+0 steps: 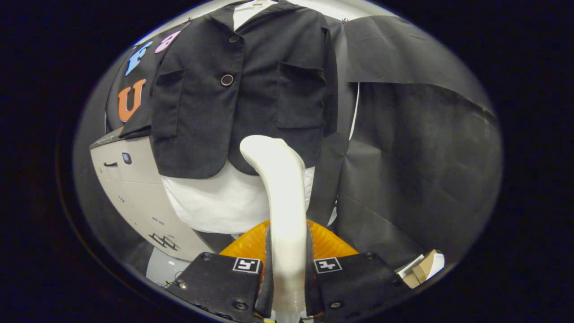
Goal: Iron the clothes twice with a garment steamer, once on the left side and once on the right side.
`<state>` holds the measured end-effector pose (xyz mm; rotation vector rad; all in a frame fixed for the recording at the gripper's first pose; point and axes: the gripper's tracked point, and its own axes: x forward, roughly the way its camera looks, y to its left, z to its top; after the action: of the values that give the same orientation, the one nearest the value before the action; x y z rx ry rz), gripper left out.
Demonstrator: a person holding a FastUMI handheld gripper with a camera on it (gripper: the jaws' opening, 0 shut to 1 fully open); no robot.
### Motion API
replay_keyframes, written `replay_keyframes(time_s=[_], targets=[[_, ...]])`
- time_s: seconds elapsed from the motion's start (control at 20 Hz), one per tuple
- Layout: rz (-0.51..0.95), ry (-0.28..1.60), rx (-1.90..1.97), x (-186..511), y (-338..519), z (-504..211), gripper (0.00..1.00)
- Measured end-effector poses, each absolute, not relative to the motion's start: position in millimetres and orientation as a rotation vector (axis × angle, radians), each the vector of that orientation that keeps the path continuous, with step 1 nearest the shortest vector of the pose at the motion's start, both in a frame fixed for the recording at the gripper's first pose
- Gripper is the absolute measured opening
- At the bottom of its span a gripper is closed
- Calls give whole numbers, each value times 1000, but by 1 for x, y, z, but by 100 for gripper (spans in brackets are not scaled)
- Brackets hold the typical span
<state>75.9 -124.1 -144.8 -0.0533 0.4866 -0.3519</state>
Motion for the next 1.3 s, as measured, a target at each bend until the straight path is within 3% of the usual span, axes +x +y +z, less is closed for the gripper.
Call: replay_keyframes(time_s=[0.75,1.3], targets=[[-372,364,-62,-39,-114,-57,30],[-199,292,-48,-130,-136,-21,30]])
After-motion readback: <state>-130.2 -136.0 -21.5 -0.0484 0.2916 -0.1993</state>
